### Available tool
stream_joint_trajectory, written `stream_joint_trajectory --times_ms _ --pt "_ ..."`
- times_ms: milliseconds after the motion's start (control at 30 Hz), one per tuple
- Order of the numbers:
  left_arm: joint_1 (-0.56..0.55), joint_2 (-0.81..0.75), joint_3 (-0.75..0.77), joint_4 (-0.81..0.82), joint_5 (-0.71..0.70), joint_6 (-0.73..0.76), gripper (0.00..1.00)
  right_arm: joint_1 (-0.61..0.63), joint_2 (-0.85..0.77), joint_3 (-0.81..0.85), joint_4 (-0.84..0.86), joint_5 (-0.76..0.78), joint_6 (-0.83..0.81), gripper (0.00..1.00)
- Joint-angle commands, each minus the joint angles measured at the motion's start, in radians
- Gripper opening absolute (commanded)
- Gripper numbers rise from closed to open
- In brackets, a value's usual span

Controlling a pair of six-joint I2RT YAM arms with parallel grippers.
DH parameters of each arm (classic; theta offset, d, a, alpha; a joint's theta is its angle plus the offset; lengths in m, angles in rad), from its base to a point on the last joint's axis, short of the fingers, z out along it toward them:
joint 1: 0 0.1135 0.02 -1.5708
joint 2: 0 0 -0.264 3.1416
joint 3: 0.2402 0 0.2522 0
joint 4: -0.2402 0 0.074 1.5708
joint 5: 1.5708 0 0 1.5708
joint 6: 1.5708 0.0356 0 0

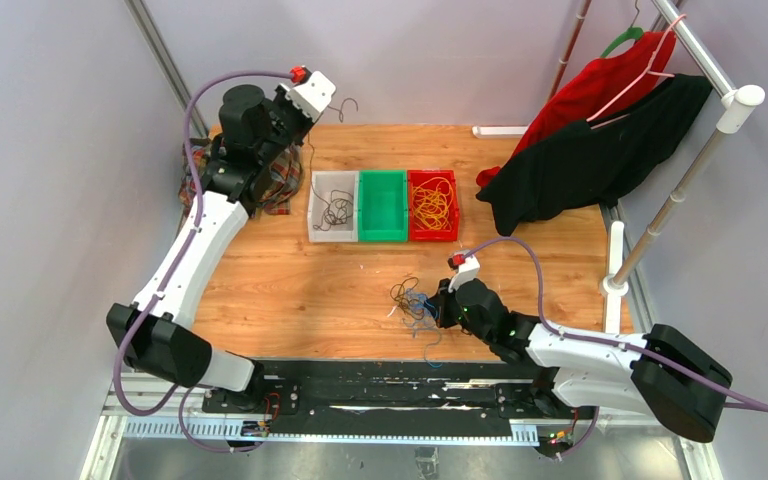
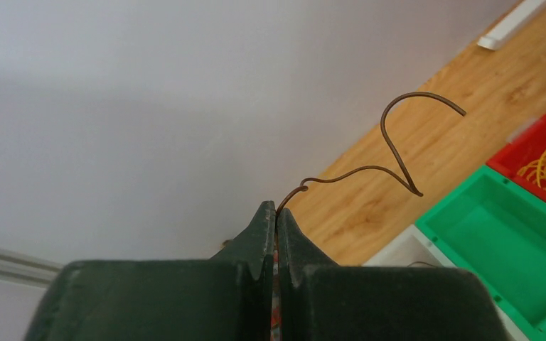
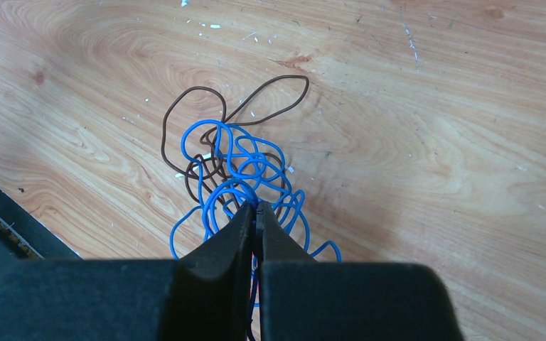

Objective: Untangle the cables

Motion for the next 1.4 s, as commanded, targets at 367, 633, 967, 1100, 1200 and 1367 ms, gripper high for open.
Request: stream_joint_trajectory --times_ms 367,633,967,1100,1200,1367 --pt "-0.031 0.110 -0.089 -0.005 -0.075 -0.055 0.00 -0.023 -0.011 0.008 -0.009 0.019 -0.023 0.01" --pt "-0.030 0.195 -0.137 0.033 -0.149 0.047 0.00 -0.023 -0.035 0.051 -0.097 -0.010 -0.067 0.24" --pt "-0.029 0.216 -0.217 0.052 -0.124 0.070 0.00 -0.025 -0.221 0.158 -0.304 0.091 -0.168 0.58" --pt "-0.030 0.239 -0.248 0.027 -0.110 0.084 0.00 -0.029 -0.240 0.210 -0.340 0.118 -0.192 0.58" --pt "-0.030 0.269 -0.271 0.023 -0.121 0.090 0.00 -0.034 -0.240 0.214 -0.343 0.129 -0.191 0.58" --pt "-0.031 0.334 -0.277 0.024 -0.122 0.101 0.00 -0.038 -0.236 0.200 -0.342 0.148 -0.177 0.57"
